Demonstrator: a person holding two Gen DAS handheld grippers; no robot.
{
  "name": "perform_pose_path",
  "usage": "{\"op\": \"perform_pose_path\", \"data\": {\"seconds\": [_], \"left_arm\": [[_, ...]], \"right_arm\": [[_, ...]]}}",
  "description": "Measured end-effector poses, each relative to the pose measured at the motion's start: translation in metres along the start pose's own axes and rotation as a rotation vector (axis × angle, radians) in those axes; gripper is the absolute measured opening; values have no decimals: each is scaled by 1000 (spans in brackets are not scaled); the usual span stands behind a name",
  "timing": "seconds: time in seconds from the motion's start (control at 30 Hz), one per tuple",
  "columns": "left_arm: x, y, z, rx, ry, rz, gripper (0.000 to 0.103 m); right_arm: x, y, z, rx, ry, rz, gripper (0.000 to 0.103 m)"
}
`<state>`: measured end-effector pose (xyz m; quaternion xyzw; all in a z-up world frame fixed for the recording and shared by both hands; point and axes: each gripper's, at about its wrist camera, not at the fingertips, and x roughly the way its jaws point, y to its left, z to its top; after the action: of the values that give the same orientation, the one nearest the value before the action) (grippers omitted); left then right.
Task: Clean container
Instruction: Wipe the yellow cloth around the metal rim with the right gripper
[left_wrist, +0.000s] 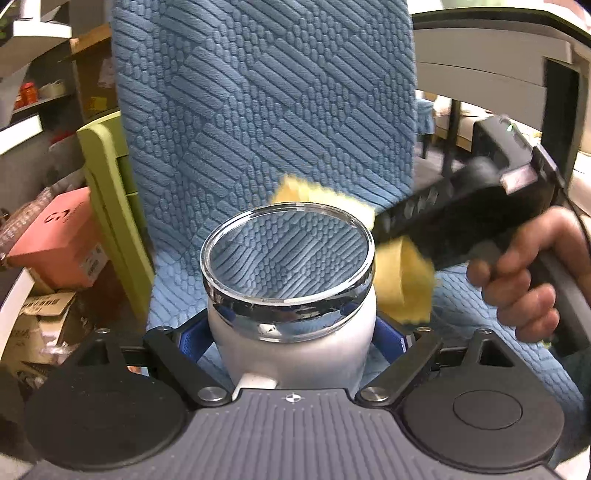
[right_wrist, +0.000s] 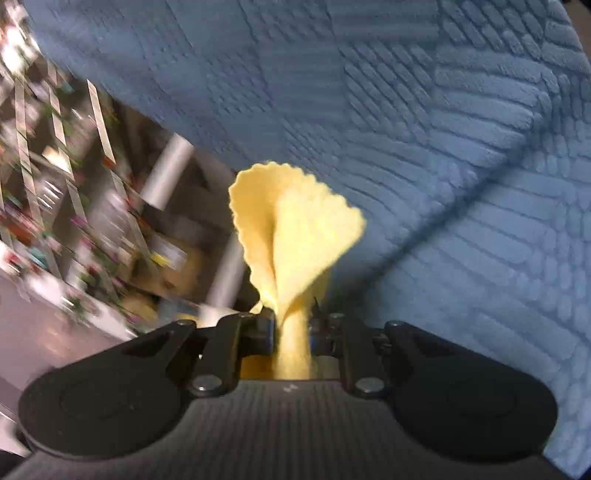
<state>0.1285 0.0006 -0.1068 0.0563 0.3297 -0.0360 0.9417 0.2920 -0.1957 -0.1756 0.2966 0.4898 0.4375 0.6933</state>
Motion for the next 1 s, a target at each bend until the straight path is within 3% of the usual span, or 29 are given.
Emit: {"op": "perform_pose_path", "data": {"seconds": [0.1,0.23,0.43,0.53,0.67,0.77,0.87,1.0], "left_arm": [[-4,-9,-2,-31,-6,59,94],[-4,-23,-3,-26,-25,136,94],[-1,-30,-1,-35,-39,197,92],[-3,-25,0,-36,-37,173,91],[-4,-20,0,-11,-35,128,91],[-5,-13,1,13,-28,85,91],[-5,-9,2,27,-25,53,91],[-4,-3,3,65,-30,-13,91]], "right_arm": [[2,3,4,1,7,21,18],[-5,11,15,30,-34,169,18],[12,9,12,12,47,40,18],[9,16,13,-1,38,53,18],[0,21,16,17,0,147,18],[3,18,15,25,0,139,18],[7,11,13,19,32,55,18],[-2,15,17,36,8,102,18]]}}
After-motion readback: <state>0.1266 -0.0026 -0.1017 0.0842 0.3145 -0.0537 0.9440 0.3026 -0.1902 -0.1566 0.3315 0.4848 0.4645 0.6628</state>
